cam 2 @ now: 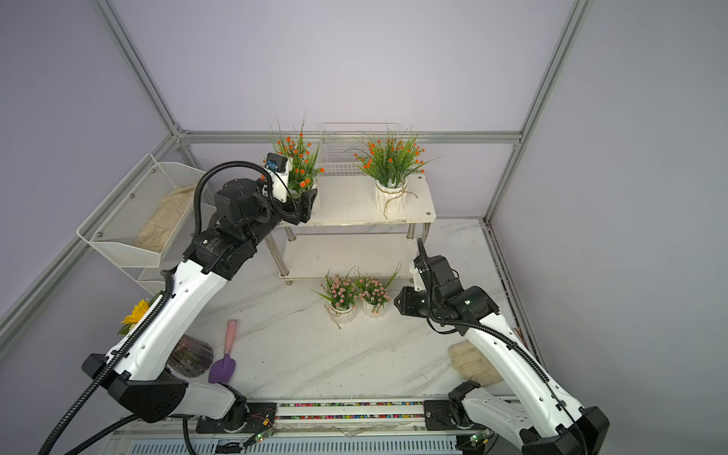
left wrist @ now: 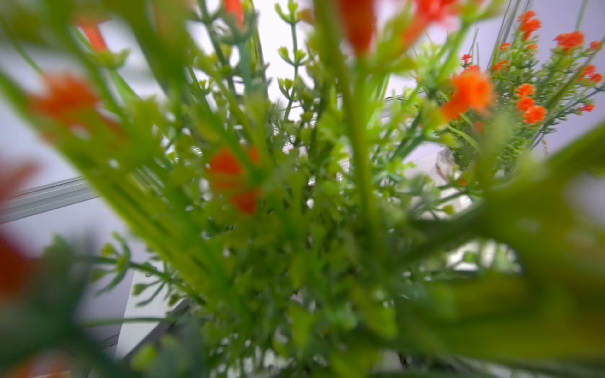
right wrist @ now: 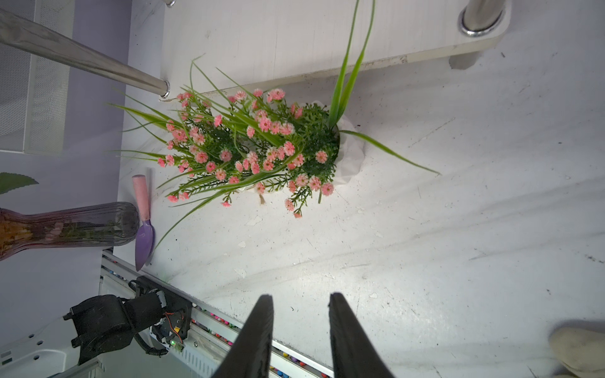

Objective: Place the baby's breath potted plants on the rack by color
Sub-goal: Place the baby's breath potted plant on the rack.

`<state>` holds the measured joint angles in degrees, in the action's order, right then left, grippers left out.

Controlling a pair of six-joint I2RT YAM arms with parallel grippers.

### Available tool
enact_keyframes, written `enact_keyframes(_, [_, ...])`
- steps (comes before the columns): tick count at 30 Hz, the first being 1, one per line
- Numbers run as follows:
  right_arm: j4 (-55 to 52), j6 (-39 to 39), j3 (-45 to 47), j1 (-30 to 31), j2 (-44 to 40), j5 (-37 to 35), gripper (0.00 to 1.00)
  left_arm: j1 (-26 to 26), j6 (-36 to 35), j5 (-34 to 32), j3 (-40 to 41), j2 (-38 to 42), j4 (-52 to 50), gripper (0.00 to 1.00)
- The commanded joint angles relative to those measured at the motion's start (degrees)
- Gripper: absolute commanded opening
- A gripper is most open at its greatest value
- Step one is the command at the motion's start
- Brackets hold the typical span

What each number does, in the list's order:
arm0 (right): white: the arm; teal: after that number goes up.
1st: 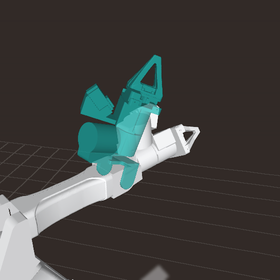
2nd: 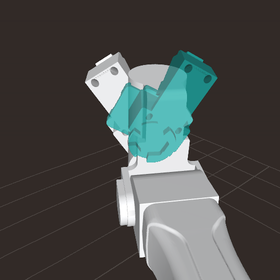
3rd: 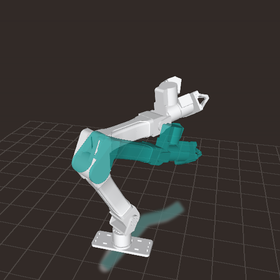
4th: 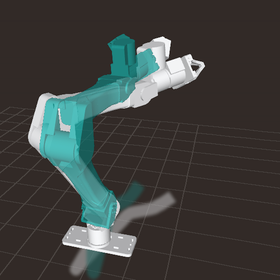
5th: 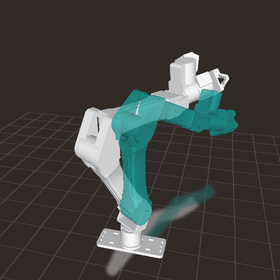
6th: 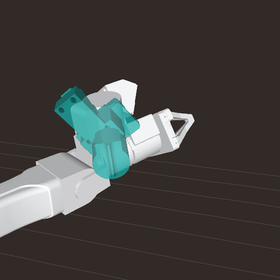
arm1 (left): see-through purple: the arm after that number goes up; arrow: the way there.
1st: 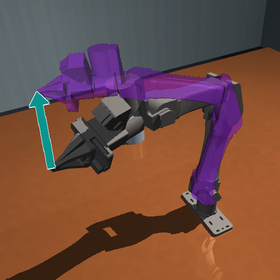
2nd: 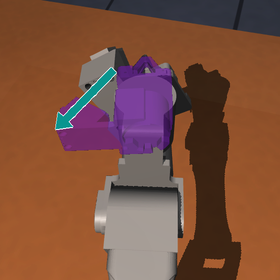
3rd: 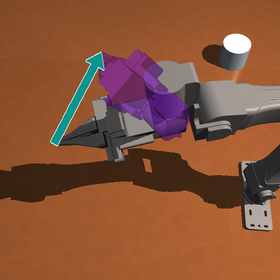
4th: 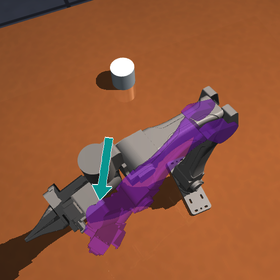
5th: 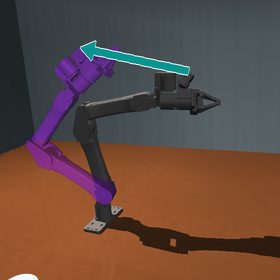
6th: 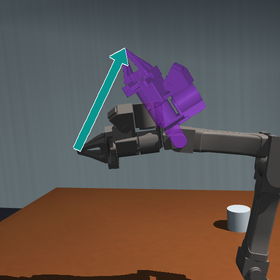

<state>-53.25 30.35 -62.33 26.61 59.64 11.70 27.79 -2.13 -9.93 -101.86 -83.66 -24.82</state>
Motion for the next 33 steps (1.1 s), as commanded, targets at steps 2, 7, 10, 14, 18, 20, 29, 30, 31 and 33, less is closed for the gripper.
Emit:
enact_keyframes(2, [0.48,0.58,0.70,-0.20,-0.89,0.51,0.33,-2.49,1.67,3.35,-8.77,-2.60,3.28,0.10])
enact_keyframes(7, [0.37,0.85,0.80,-0.24,-1.11,0.51,0.32,-5.22,3.16,6.58,-11.60,-5.86,3.31,0.10])
enact_keyframes(10, [0.09,1.02,0.72,-0.24,-1.56,0.22,0.32,-5.80,3.21,8.29,-13.48,-8.38,3.35,0.10])
enact_keyframes(14, [-0.34,1.11,0.72,-0.24,-1.87,0.04,0.32,-6.00,3.45,8.63,-15.06,-10.66,3.32,0.10])
enact_keyframes(18, [-0.44,1.29,0.94,-0.23,-2.43,-0.17,0.32,-6.27,3.41,8.09,-15.71,-11.85,3.18,0.12])
enact_keyframes(20, [-0.67,1.29,0.76,-0.24,-2.56,-0.18,0.32,-6.49,3.54,8.24,-16.41,-12.58,2.53,0.12])
enact_keyframes(29, [-0.63,1.12,0.81,-0.22,-2.25,-0.36,0.33,-6.68,3.89,8.40,-16.52,-13.03,1.63,0.35])
enact_keyframes(30, [-0.67,1.05,0.84,-0.24,-2.22,-0.36,0.33,-6.64,3.89,8.35,-16.51,-13.10,1.53,0.39])
enact_keyframes(31, [-0.63,1.03,0.81,-0.23,-2.20,-0.31,0.33,-6.67,3.89,8.44,-16.51,-13.11,1.54,0.47])
enact_keyframes(33, [-0.69,1.03,0.80,-0.23,-2.07,-0.28,0.33,-6.61,3.88,8.23,-16.59,-13.06,1.44,0.61])
